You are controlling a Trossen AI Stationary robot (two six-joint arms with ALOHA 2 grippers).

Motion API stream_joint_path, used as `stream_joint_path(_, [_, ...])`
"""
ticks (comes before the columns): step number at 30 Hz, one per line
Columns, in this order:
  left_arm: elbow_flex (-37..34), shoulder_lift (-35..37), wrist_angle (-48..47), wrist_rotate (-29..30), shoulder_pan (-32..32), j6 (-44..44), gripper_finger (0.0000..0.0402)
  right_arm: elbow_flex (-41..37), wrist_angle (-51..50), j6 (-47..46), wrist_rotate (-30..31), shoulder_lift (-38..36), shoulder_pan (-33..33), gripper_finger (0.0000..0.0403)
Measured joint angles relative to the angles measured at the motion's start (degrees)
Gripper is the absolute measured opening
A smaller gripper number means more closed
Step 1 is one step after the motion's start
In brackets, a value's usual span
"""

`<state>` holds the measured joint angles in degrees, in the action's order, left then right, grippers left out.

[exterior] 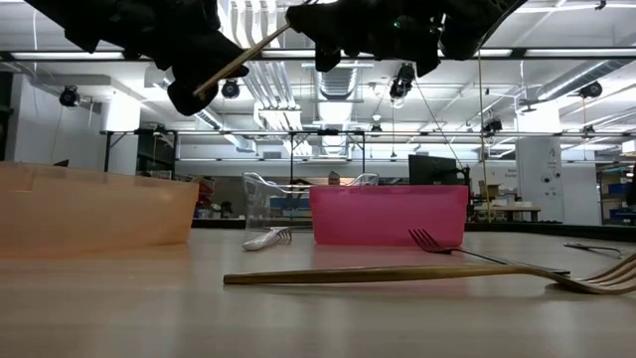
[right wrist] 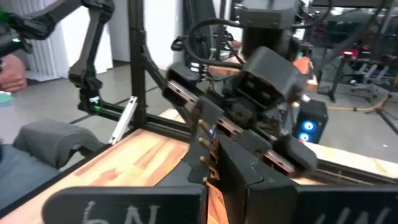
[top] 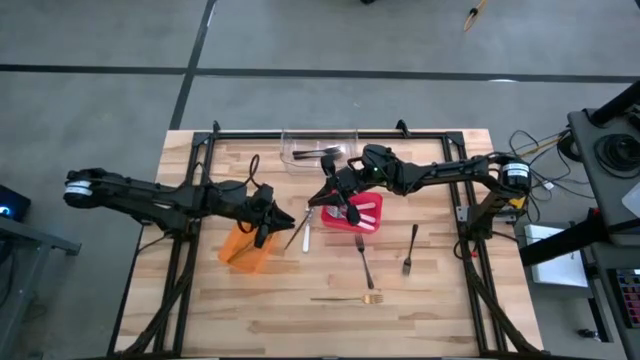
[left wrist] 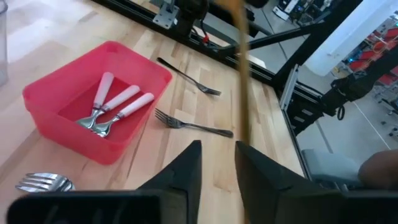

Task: Sort silverware by color (type)
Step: Put the gold fork into the orange bin

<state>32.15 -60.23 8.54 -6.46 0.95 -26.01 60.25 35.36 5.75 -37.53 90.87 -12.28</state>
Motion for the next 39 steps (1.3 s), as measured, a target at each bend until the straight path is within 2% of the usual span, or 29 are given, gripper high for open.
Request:
stream_joint_path(6, [0.1, 1.7, -1.0, 0.0, -1.8, 0.5, 0.0114, 0.2, -3.7, -0.6, 4.1, -0.6, -1.0, 0.0009])
stream_joint_path(12, [0.1, 5.7, -2.6, 0.6, -4.9, 3.6, 0.0127, 0.2, -10.3, 0.9, 6.5, -2.1, -3.5, 0.0009])
stream_joint_path(15, [1.6, 7.1, -4.4, 6.3, -5.3, 7.4, 0.0128, 0.2, -12.5, 2.2, 12.9, -3.0, -3.7, 0.0009])
stream_joint_path(19, [5.0, 6.9, -7.1, 17.8, -4.9, 14.9, 0.0128, 0.1, -14.4, 2.8, 25.8, -3.4, -3.6, 0.0009])
stream_joint_path(22, [6.8, 5.0, -6.9, 23.0, -4.8, 19.6, 0.0128, 0.1, -14.3, 1.8, 30.6, -3.5, -3.7, 0.0009])
stream_joint_path(24, [7.9, 2.9, -6.9, 25.1, -4.8, 21.4, 0.0128, 0.1, -13.6, -0.1, 32.6, -3.5, -3.6, 0.0009])
stream_joint_path(29, [9.9, -4.0, -5.2, 29.2, -4.8, 23.7, 0.0128, 0.1, -13.7, -1.7, 41.9, -3.5, -3.6, 0.0009])
stream_joint_path(39, [17.4, -17.4, -2.3, 38.9, -4.8, 27.4, 0.0128, 0.1, -14.1, -0.6, 42.2, -3.5, -3.6, 0.0009])
